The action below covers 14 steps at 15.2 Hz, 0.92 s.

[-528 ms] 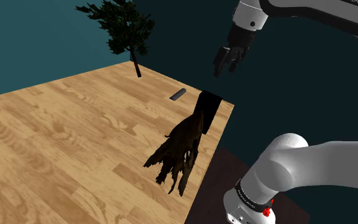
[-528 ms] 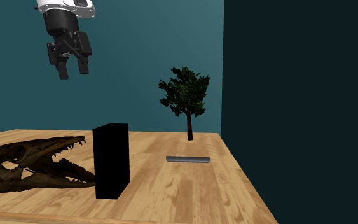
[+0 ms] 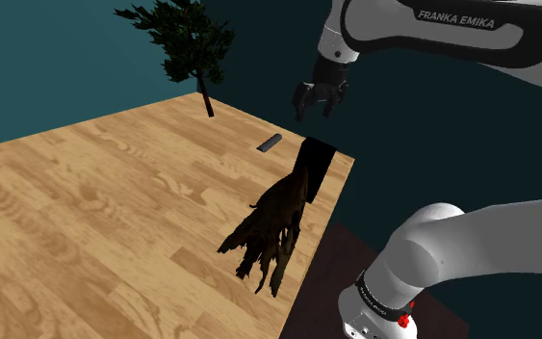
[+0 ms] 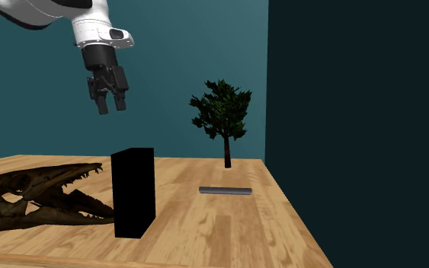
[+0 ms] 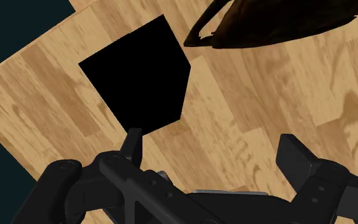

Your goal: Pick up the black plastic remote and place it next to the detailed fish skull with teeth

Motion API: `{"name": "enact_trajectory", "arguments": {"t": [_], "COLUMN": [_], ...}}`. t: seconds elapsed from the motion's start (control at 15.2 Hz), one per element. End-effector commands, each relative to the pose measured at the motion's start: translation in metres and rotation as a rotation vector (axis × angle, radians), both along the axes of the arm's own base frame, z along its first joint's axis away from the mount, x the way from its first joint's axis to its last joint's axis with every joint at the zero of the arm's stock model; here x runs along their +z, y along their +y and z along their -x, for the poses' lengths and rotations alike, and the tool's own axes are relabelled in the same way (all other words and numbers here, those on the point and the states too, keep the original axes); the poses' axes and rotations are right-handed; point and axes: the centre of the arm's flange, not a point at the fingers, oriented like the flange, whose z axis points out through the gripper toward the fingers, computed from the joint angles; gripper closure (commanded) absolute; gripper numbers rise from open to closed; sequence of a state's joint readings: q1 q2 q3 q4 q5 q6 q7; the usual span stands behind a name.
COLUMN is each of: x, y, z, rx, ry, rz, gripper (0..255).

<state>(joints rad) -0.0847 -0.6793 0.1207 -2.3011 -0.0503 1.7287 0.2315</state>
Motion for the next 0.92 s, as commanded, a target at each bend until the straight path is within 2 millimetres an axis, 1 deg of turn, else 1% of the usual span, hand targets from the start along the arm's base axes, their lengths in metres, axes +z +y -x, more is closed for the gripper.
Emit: {"name": "enact_trajectory", "arguments": {"t": [0.0, 0.4, 0.86], "x": [-0.015, -0.061, -0.113], "y": [-0.004, -0.017, -0.046], "z": [-0.022, -0.085, -0.156], "rx": [-0.062, -0.239, -0.446], "ry": [-0.009, -0.030, -0.054], "rz": [0.001, 0.003, 0.007], "gripper": [0, 0, 0]}}
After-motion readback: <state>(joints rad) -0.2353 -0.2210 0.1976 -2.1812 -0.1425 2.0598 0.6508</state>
